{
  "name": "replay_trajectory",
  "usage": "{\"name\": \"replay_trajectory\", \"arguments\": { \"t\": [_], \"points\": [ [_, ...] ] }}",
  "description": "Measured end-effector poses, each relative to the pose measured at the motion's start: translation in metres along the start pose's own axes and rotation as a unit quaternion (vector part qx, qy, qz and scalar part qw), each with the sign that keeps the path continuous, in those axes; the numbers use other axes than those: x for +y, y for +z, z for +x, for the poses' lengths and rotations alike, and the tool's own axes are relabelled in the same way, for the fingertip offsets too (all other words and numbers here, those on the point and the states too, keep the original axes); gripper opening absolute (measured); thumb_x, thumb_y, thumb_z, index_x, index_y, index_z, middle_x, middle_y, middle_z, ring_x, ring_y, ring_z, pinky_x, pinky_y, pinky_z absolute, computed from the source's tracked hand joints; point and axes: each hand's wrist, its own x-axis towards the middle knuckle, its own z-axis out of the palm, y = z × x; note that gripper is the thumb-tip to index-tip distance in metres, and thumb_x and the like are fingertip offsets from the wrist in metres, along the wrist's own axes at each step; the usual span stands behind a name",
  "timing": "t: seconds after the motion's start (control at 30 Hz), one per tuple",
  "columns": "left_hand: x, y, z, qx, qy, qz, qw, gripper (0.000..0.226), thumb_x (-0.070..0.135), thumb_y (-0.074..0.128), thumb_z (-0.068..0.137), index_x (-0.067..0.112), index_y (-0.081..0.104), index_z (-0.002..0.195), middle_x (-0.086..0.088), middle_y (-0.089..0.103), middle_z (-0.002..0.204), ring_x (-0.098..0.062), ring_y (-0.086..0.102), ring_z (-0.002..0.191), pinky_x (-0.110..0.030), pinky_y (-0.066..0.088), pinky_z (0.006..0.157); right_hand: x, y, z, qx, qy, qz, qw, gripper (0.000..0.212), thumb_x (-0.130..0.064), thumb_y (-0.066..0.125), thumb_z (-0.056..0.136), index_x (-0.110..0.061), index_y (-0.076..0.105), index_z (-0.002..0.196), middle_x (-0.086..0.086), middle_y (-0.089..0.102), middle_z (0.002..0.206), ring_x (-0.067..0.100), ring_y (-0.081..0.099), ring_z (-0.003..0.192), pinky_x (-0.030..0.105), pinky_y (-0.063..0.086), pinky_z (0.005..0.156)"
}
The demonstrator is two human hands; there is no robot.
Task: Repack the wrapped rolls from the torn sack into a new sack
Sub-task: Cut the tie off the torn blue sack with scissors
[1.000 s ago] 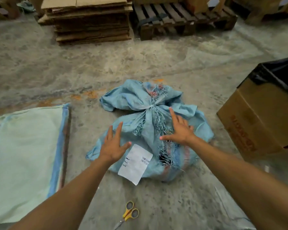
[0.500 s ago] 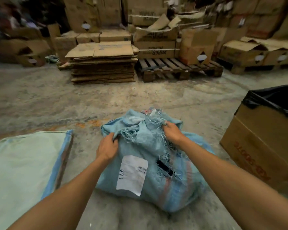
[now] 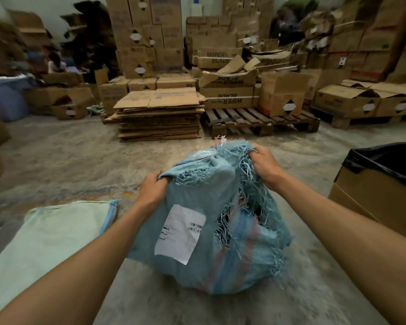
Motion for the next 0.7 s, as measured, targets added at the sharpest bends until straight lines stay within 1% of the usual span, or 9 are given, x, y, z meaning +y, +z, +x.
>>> {"name": "replay_trajectory", "arguments": {
  "t": [0.07, 0.17, 0.27, 0.33, 0.43, 0.5, 0.57, 0.63, 0.7],
  "points": [
    [-0.012, -0.005, -0.002, -0.006, -0.018, 0.015, 1.0, 0.021, 0.015, 0.056, 0.09, 0.018, 0.054, 0.07, -0.002, 0.055, 0.07, -0.019, 0.048, 0.069, -0.034, 0.032, 0.06, 0.005, 0.003, -0.007, -0.035, -0.012, -0.041, 0.998, 0.027, -0.007, 0.037, 0.102, -0.005, 0.063, 0.111, 0.017, 0.069, 0.103, 0.032, 0.066, 0.088, 0.042, 0.054, 0.076],
    [-0.044, -0.015, -0.012, -0.051, -0.073, 0.058, 0.994, 0.007, 0.009, 0.054, 0.089, 0.012, 0.056, 0.084, -0.008, 0.06, 0.084, -0.026, 0.055, 0.082, -0.035, 0.037, 0.064, 0.015, 0.013, -0.027, -0.144, -0.031, -0.128, 0.981, 0.02, -0.01, 0.04, 0.104, -0.009, 0.061, 0.101, 0.0, 0.062, 0.084, 0.005, 0.059, 0.067, 0.013, 0.043, 0.056],
    [-0.066, -0.027, -0.03, -0.137, -0.123, 0.08, 0.98, 0.008, 0.014, 0.059, 0.087, 0.012, 0.054, 0.093, -0.007, 0.06, 0.087, -0.021, 0.055, 0.08, -0.033, 0.042, 0.065, 0.039, 0.028, -0.038, -0.268, -0.002, -0.229, 0.936, 0.018, -0.026, 0.049, 0.102, -0.011, 0.06, 0.104, 0.002, 0.06, 0.095, 0.011, 0.055, 0.079, 0.022, 0.047, 0.066],
    [-0.068, -0.03, -0.04, -0.185, -0.151, 0.09, 0.967, 0.035, 0.024, 0.062, 0.071, 0.009, 0.059, 0.103, -0.006, 0.062, 0.08, -0.017, 0.055, 0.071, -0.03, 0.044, 0.063, 0.051, 0.039, -0.047, -0.354, 0.027, -0.293, 0.888, 0.035, -0.035, 0.054, 0.099, -0.008, 0.057, 0.122, 0.011, 0.061, 0.117, 0.018, 0.059, 0.096, 0.035, 0.052, 0.084],
    [-0.065, -0.014, -0.045, -0.281, -0.141, 0.129, 0.94, 0.065, 0.043, 0.061, 0.058, 0.023, 0.058, 0.119, -0.007, 0.064, 0.116, -0.019, 0.059, 0.103, -0.037, 0.047, 0.095, 0.068, 0.047, -0.057, -0.448, 0.081, -0.367, 0.811, 0.075, -0.048, 0.063, 0.091, -0.012, 0.034, 0.15, 0.008, 0.036, 0.155, 0.029, 0.04, 0.139, 0.048, 0.031, 0.116],
    [-0.059, 0.005, -0.05, -0.317, -0.133, 0.135, 0.929, 0.076, 0.059, 0.067, 0.074, 0.019, 0.048, 0.136, -0.006, 0.051, 0.141, -0.022, 0.051, 0.125, -0.038, 0.039, 0.107, 0.081, 0.048, -0.061, -0.47, 0.154, -0.318, 0.809, 0.098, -0.047, 0.074, 0.081, -0.017, 0.018, 0.156, 0.003, 0.019, 0.163, 0.028, 0.024, 0.148, 0.05, 0.02, 0.121],
    [-0.056, 0.028, -0.057, -0.332, -0.129, 0.155, 0.922, 0.09, 0.059, 0.065, 0.083, 0.018, 0.024, 0.153, -0.009, 0.042, 0.149, -0.027, 0.044, 0.134, -0.036, 0.037, 0.108, 0.094, 0.047, -0.066, -0.465, 0.199, -0.263, 0.822, 0.111, -0.041, 0.082, 0.072, -0.019, 0.014, 0.157, 0.008, 0.023, 0.161, 0.032, 0.028, 0.145, 0.054, 0.02, 0.12],
    [-0.065, 0.046, -0.065, -0.311, -0.094, 0.231, 0.917, 0.086, 0.047, 0.064, 0.089, 0.021, 0.014, 0.154, -0.014, 0.044, 0.146, -0.032, 0.048, 0.129, -0.039, 0.042, 0.105, 0.102, 0.046, -0.075, -0.466, 0.215, -0.207, 0.833, 0.101, -0.026, 0.082, 0.075, -0.014, 0.021, 0.155, 0.018, 0.042, 0.149, 0.036, 0.047, 0.13, 0.058, 0.03, 0.114],
    [-0.073, 0.052, -0.069, -0.259, -0.072, 0.305, 0.914, 0.074, 0.033, 0.059, 0.092, 0.022, 0.017, 0.152, -0.019, 0.05, 0.136, -0.035, 0.055, 0.116, -0.045, 0.048, 0.097, 0.104, 0.043, -0.08, -0.43, 0.206, -0.117, 0.871, 0.077, -0.022, 0.066, 0.081, -0.017, 0.03, 0.149, 0.017, 0.045, 0.143, 0.036, 0.046, 0.129, 0.056, 0.034, 0.112]
  ]
}}
